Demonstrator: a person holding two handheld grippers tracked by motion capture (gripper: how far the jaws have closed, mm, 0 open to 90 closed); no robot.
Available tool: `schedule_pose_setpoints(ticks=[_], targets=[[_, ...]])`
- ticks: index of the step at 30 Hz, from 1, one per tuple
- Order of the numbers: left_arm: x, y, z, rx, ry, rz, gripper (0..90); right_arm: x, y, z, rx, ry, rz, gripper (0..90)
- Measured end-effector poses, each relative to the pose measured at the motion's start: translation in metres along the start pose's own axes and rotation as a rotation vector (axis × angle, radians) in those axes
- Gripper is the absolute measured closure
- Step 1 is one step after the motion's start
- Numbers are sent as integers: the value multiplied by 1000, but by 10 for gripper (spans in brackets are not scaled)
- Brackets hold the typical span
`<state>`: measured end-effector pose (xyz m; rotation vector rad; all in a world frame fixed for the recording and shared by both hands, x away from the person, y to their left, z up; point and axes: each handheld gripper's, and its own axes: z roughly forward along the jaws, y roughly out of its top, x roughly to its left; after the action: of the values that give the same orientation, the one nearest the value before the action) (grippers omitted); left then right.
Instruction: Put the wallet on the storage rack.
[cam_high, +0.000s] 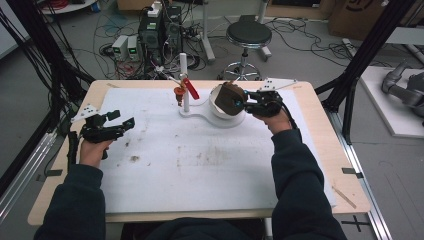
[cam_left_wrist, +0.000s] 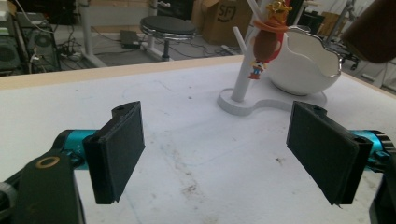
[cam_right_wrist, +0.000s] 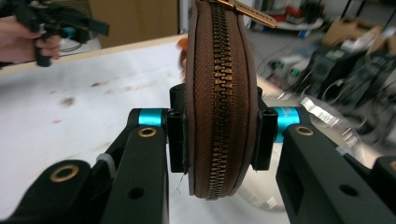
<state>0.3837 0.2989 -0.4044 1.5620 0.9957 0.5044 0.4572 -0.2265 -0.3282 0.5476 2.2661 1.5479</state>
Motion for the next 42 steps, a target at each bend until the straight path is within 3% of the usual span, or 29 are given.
schedule_pose_setpoints(ticks=[3,8,17,20,22,25,29,33,38,40,42], targets=[[1,-1,2,14,3,2,191,-12,1,7,-13,-36,-31,669],[-2,-3,6,28,-12,6,191,-28,-10,26,2,-62,12,669],[-3,-4,9,27,-35,-14,192,-35,-27,56,77,-103,-20,668],[-3,-5,9,27,-37,-15,192,-38,-33,63,85,-108,-8,666],[-3,-5,10,31,-39,-14,193,-37,-36,68,111,-113,-41,662],[-2,-5,10,30,-40,-17,193,-37,-39,72,151,-129,-28,609],[-2,-5,9,19,-42,-29,194,-39,-35,62,126,-167,12,501],[-2,-5,11,17,-47,-36,198,-39,-27,50,130,-175,13,523],[-2,-6,12,19,-56,-38,199,-34,-24,58,119,-156,-4,562],[-2,-6,12,22,-58,-39,199,-31,-24,64,147,-143,-30,662],[-2,-6,12,23,-63,-42,199,-29,-23,64,167,-160,-76,689]])
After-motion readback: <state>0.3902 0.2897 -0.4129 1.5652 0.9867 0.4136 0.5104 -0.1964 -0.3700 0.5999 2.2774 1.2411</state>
